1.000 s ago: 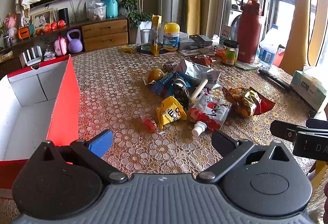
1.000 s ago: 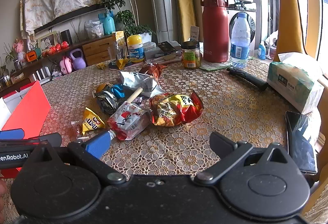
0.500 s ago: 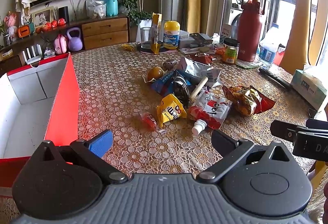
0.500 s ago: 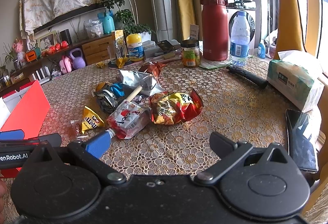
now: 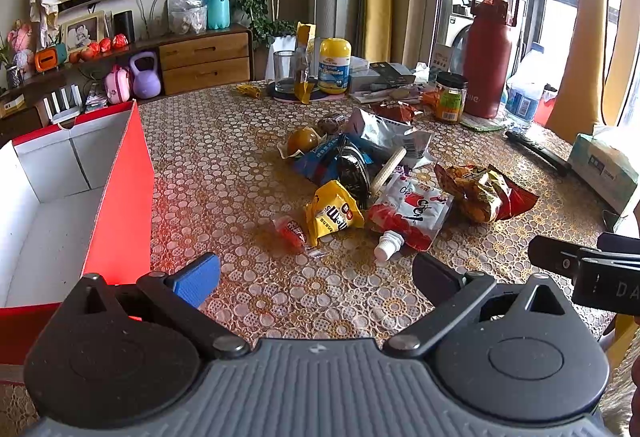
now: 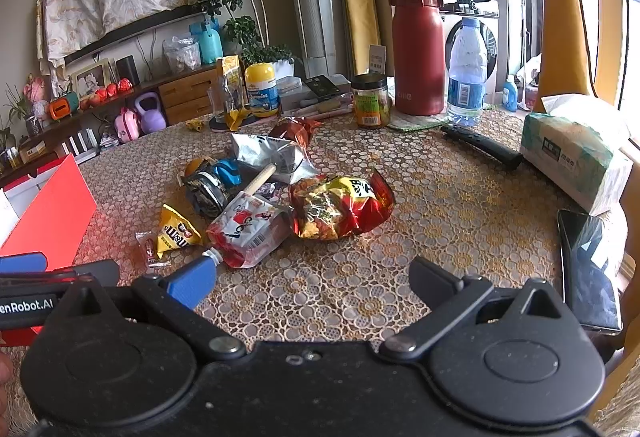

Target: Organize snacks

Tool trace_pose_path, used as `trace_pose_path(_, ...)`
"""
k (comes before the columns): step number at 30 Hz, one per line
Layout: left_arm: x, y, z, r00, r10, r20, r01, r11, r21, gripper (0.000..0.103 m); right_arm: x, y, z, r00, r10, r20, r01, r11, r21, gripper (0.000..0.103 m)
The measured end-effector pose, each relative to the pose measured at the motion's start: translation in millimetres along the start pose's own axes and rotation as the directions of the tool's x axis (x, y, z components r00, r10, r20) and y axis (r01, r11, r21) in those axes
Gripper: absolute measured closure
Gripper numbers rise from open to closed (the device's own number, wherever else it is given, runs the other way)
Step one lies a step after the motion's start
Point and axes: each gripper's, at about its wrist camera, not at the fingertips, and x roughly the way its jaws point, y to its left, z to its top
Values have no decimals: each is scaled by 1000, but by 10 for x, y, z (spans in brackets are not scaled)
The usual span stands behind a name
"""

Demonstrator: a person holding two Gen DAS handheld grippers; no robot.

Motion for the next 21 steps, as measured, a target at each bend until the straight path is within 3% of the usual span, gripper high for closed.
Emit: trace_pose_path(21, 254, -67, 140, 1000, 15, -18, -14, 999, 41, 0, 88, -75, 19, 1000, -13, -24, 13, 1000, 17, 0)
